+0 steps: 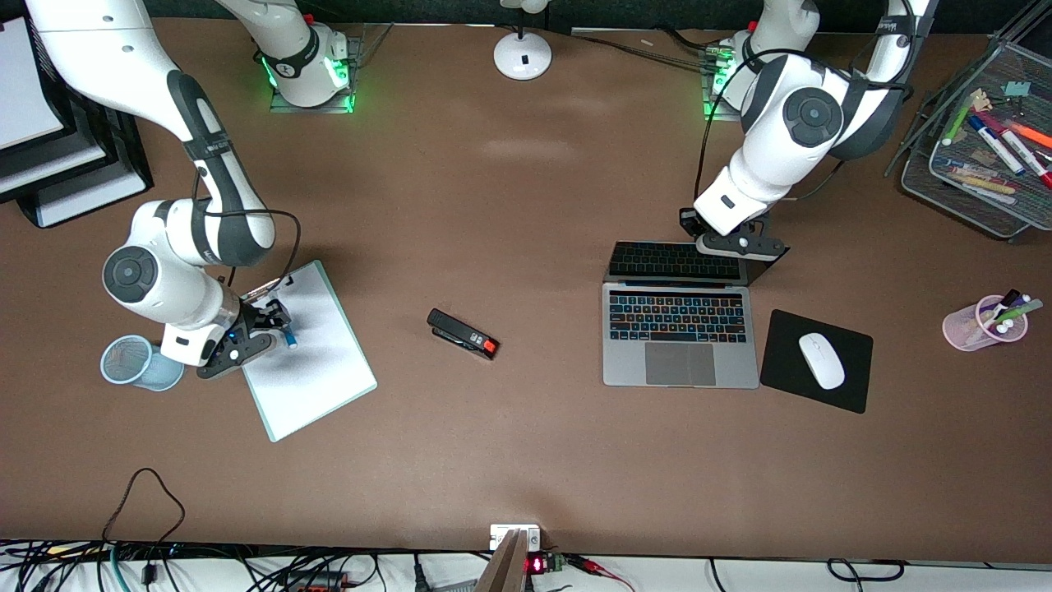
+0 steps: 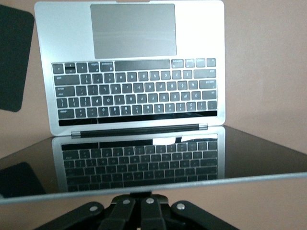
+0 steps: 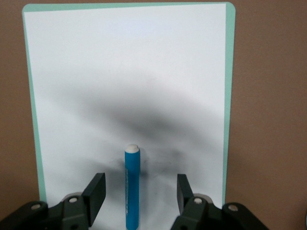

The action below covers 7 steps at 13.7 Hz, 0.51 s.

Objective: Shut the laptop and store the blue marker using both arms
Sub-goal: 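Grasp the blue marker with the right gripper while the left gripper reaches the lid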

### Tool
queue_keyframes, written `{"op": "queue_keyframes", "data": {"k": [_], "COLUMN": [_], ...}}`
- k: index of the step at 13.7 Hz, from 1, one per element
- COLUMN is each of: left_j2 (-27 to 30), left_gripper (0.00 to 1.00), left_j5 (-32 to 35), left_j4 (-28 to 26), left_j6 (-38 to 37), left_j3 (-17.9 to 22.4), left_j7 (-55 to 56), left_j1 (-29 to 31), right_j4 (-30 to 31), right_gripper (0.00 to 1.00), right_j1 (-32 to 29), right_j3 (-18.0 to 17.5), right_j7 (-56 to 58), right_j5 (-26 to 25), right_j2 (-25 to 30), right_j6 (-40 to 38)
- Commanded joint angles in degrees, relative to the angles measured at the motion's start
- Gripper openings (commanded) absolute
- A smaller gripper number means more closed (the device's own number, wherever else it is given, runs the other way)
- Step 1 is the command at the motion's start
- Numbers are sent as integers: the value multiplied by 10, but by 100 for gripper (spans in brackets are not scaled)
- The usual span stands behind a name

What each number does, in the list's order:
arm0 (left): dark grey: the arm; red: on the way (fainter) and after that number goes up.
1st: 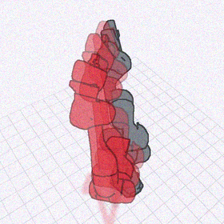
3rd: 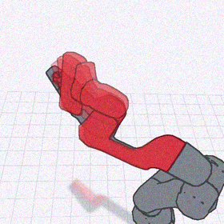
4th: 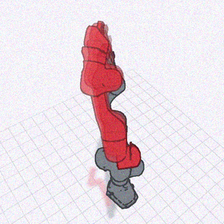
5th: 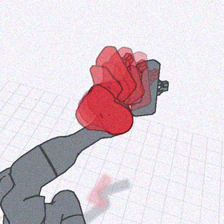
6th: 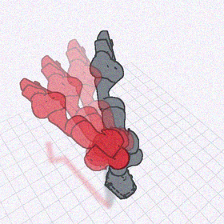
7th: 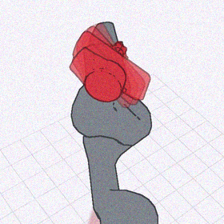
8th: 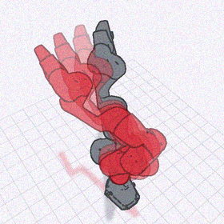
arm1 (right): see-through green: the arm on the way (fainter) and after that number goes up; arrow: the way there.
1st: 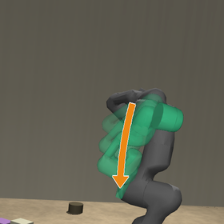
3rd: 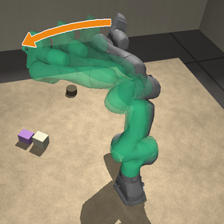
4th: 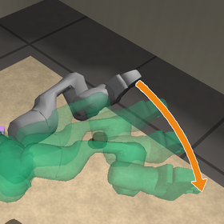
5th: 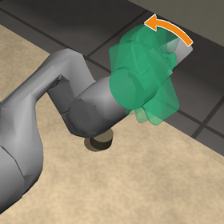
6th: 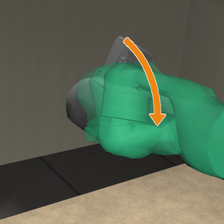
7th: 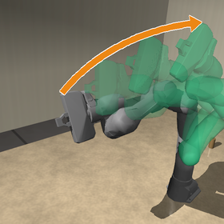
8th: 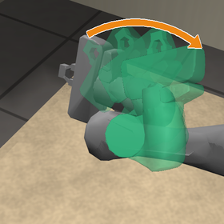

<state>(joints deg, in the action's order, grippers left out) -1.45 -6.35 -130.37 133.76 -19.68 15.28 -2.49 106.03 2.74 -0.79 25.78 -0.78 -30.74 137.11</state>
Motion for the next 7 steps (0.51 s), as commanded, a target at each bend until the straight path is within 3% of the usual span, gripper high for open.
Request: {"op": "queue_keyframes", "data": {"k": [1, 7], "left_j2": [-14, -58], "left_gripper": [0, 0], "left_j5": [-3, -1], "left_j4": [13, 37], "left_j6": [17, 67], "left_j3": [-4, -1], "left_j7": [-4, -8], "left_j1": [6, 7], "right_j4": [1, 1], "right_gripper": [62, 54], "right_j1": [-1, 12], "right_j3": [-2, -5], "right_j7": [14, 14], "right_j5": [8, 7], "right_j2": [-13, -22], "right_j6": [25, 26]}}
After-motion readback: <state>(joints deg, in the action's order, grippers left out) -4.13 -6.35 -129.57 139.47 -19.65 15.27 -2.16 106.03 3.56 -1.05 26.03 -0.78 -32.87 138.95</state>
